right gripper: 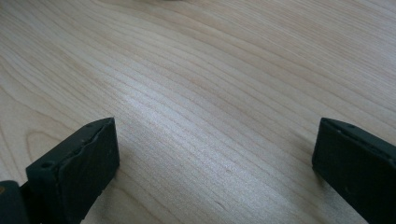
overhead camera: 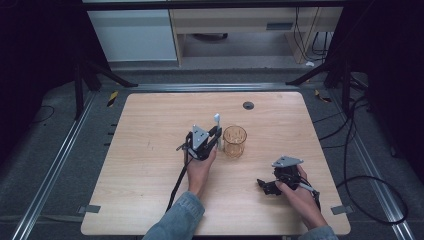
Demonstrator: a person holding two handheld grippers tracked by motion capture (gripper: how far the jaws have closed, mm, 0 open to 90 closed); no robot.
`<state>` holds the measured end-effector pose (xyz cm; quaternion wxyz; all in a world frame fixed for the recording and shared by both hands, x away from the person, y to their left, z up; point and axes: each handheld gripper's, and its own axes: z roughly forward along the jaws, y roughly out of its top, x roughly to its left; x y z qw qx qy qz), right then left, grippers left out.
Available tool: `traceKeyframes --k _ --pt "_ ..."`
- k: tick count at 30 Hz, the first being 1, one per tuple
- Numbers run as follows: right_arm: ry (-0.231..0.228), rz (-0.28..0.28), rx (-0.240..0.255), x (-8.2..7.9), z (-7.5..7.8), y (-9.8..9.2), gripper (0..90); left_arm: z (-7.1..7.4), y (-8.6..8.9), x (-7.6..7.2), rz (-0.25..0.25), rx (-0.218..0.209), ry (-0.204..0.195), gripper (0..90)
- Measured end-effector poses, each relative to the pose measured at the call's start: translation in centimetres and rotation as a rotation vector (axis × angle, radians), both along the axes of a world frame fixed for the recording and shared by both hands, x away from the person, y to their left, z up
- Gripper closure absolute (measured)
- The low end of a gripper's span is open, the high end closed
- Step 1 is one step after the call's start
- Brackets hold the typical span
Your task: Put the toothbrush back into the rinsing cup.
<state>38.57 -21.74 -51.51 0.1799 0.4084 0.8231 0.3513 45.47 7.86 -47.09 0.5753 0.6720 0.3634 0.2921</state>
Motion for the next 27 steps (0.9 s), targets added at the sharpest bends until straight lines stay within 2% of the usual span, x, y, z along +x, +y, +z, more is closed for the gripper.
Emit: traceKeyframes --k 16,27 --pt "0.000 0.000 0.000 0.0 0.0 0.0 1.0 0.3 0.2 -0.2 -0.010 0.011 0.002 70.4" --pt "0.000 0.002 0.000 0.0 0.0 0.0 1.0 1.0 0.5 -0.7 -0.024 0.051 0.000 66.7"
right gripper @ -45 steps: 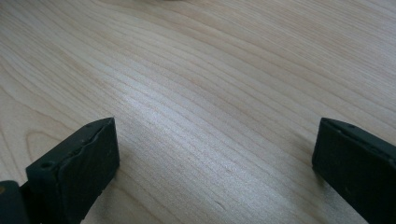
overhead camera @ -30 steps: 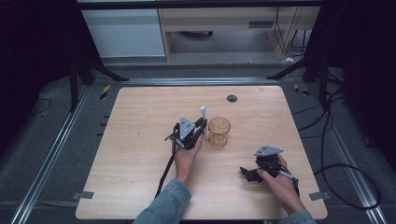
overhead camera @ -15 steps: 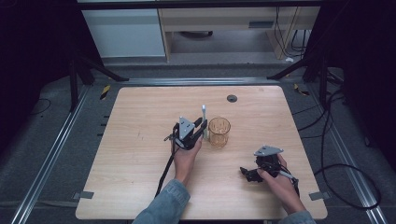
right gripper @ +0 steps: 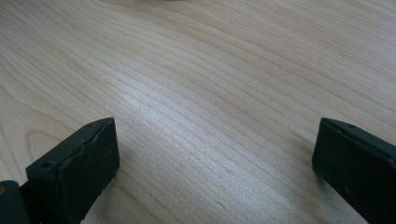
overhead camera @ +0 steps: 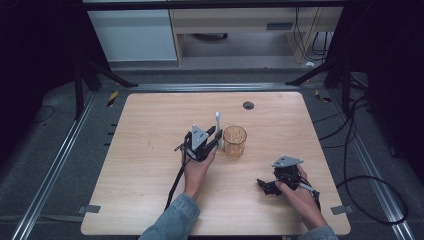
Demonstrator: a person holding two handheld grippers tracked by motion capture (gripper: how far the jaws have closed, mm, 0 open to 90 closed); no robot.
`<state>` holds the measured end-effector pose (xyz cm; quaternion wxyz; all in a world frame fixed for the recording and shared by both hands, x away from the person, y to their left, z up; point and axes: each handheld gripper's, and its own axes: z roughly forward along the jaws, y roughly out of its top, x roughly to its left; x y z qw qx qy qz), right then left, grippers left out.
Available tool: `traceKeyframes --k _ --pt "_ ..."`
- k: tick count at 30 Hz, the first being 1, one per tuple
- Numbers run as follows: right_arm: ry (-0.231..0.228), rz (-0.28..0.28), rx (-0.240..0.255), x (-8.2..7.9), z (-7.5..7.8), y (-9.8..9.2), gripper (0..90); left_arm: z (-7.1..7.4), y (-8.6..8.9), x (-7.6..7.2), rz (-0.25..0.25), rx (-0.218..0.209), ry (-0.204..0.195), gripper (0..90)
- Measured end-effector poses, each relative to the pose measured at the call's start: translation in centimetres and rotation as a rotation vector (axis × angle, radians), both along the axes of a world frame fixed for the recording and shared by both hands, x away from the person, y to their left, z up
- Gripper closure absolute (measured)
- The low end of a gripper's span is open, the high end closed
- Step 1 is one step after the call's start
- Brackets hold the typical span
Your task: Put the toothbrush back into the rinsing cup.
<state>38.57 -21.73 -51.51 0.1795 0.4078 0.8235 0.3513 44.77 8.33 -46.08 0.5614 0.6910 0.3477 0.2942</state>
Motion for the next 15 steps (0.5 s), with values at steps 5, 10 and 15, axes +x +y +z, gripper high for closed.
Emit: traceKeyframes --k 5,10,15 --pt "0.000 0.000 0.000 0.00 0.00 0.00 0.9 0.26 0.26 -0.10 -0.002 0.009 0.003 65.7" --pt "0.000 0.001 0.000 0.00 0.00 0.00 1.0 0.56 0.60 -0.22 -0.010 0.031 0.012 64.0" --pt "0.000 0.001 0.000 0.00 0.00 0.00 1.0 0.97 0.99 -0.38 -0.022 0.060 0.020 61.6"
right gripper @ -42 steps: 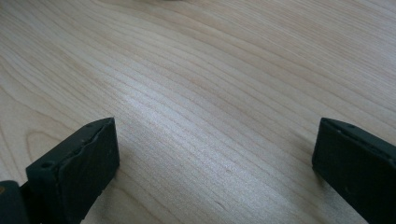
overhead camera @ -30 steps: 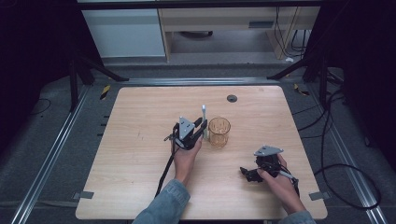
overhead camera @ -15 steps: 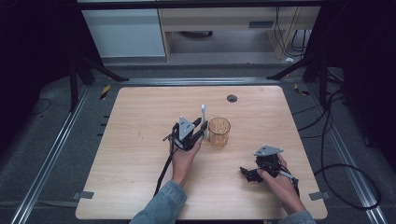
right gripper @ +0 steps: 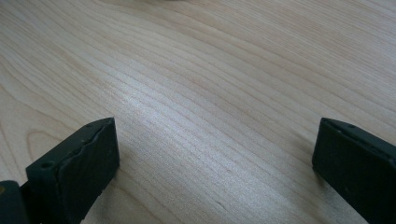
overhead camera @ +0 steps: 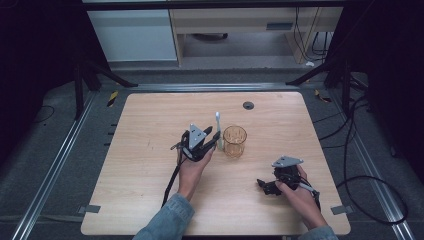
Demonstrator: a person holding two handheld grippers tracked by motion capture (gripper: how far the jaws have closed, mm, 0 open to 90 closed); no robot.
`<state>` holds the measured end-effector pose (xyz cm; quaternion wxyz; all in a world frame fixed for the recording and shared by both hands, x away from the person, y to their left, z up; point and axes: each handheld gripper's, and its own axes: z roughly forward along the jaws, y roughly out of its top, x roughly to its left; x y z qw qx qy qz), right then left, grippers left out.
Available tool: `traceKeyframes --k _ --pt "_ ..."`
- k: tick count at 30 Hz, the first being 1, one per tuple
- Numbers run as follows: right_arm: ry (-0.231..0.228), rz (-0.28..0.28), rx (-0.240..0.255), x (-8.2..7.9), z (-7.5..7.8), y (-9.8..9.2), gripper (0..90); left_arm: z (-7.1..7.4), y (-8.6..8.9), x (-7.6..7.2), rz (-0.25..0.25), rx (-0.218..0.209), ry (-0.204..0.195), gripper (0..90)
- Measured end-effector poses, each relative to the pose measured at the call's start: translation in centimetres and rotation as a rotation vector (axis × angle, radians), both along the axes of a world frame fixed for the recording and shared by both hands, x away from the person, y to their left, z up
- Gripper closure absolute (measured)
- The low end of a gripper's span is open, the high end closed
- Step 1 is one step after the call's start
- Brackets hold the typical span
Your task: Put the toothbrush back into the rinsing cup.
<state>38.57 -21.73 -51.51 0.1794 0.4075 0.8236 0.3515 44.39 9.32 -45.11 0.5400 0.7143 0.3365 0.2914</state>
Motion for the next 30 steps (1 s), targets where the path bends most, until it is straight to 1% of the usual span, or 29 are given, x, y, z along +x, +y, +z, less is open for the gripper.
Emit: traceKeyframes --k 1,3,8,11,12,14,15,16,17,18,19,21,22,25,27,28,30 --pt "0.000 0.000 0.000 0.0 0.0 0.0 1.0 0.0 0.0 0.0 0.000 0.000 0.000 61.2" --pt "0.000 0.000 0.000 0.0 0.0 0.0 1.0 0.2 0.2 -0.1 -0.002 0.015 -0.001 60.6" --pt "0.000 0.000 0.000 0.0 0.0 0.0 1.0 0.7 0.7 -0.2 -0.001 0.020 0.003 53.4" --pt "0.000 0.000 0.000 0.0 0.0 0.0 1.0 0.8 0.7 -0.2 -0.005 0.042 0.009 48.9" --pt "0.000 0.000 0.000 0.0 0.0 0.0 1.0 0.8 0.7 -0.2 -0.005 0.042 0.009 47.1" --pt "0.000 0.000 0.000 0.0 0.0 0.0 1.0 1.0 0.7 -0.3 -0.006 0.059 0.014 43.7" --pt "0.000 0.000 0.000 0.0 0.0 0.0 1.0 1.0 0.7 -0.3 -0.007 0.071 0.020 43.7" --pt "0.000 0.000 0.000 0.0 0.0 0.0 1.0 1.1 0.7 -0.3 -0.006 0.085 0.026 40.0" --pt "0.000 0.000 0.000 0.0 0.0 0.0 1.0 1.1 0.7 -0.3 -0.007 0.096 0.034 40.0" --pt "0.000 0.000 0.000 0.0 0.0 0.0 1.0 1.2 0.7 -0.3 -0.013 0.100 0.057 36.1" --pt "0.000 0.000 0.000 0.0 0.0 0.0 1.0 1.2 0.7 -0.3 -0.013 0.100 0.057 34.4" --pt "0.000 0.000 0.000 0.0 0.0 0.0 1.0 1.3 0.7 -0.2 -0.025 0.104 0.091 32.7" --pt "0.000 0.000 0.000 0.0 0.0 0.0 0.9 1.3 0.8 -0.2 -0.029 0.107 0.098 29.9" --pt "0.000 0.000 0.000 0.0 0.0 0.0 1.0 1.6 0.9 -0.3 -0.042 0.122 0.121 27.4" --pt "0.000 0.000 0.000 0.0 0.0 0.0 1.0 1.6 1.0 -0.3 -0.047 0.125 0.128 26.7" --pt "0.000 0.000 0.000 0.0 0.0 0.0 0.9 1.7 1.2 -0.3 -0.056 0.136 0.141 25.8" --pt "0.000 0.000 0.000 0.0 0.0 0.0 0.9 1.7 1.2 -0.4 -0.060 0.144 0.145 24.9"
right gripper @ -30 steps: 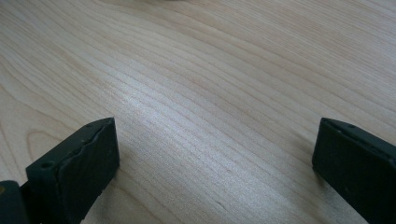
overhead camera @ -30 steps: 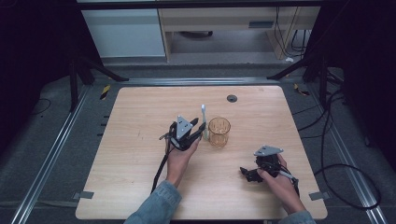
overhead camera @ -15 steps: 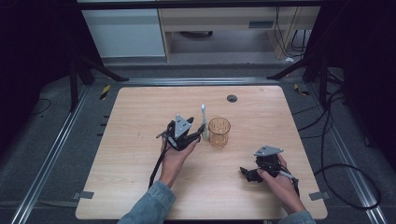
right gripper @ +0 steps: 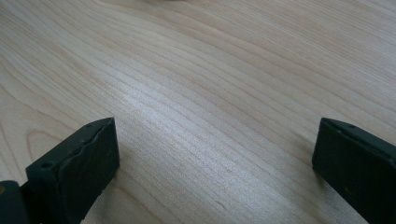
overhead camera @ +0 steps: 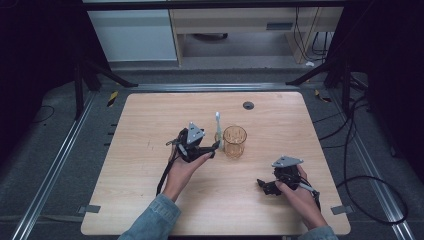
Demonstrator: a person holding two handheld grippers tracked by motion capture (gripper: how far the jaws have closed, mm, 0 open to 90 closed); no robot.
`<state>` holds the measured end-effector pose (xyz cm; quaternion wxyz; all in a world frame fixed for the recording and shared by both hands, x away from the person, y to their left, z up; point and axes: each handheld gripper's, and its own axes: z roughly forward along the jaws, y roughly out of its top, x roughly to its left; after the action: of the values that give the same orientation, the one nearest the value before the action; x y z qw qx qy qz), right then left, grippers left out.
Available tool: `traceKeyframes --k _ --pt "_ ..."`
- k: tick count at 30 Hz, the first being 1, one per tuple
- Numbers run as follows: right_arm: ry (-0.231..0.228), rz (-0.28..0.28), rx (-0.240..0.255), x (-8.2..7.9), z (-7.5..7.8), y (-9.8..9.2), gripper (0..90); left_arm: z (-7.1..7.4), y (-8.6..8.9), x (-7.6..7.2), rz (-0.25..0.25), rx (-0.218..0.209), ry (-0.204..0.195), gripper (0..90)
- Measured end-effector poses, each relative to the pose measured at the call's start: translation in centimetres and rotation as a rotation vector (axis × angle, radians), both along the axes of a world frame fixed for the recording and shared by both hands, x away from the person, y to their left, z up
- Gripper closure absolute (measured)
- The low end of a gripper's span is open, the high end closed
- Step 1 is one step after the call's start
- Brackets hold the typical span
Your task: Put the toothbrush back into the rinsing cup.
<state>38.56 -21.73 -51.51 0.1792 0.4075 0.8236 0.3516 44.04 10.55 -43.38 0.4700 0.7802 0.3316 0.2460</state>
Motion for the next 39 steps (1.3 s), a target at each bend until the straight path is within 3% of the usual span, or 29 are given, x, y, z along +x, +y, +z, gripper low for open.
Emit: traceKeyframes --k 9,11,18,26,33,39 --pt "0.000 -0.001 -0.001 0.0 0.0 0.0 1.0 0.2 1.1 -0.2 -0.041 0.085 0.098 18.6" --pt "0.000 0.000 -0.001 0.0 0.0 0.0 1.0 0.3 1.8 -0.3 -0.032 0.117 0.141 15.9" --pt "0.000 -0.001 -0.001 0.0 0.0 0.0 1.0 0.0 4.1 -0.1 -0.007 0.169 0.198 11.0" --pt "0.000 -0.001 -0.001 0.0 0.0 0.0 1.0 0.1 6.8 0.4 0.038 0.162 0.217 10.9" --pt "0.000 -0.001 -0.002 0.0 0.0 0.0 0.9 -0.1 9.8 1.2 0.112 0.163 0.235 10.9" --pt "0.000 0.000 0.000 0.0 0.0 0.0 0.9 -1.4 12.7 1.7 0.167 0.167 0.264 10.9"
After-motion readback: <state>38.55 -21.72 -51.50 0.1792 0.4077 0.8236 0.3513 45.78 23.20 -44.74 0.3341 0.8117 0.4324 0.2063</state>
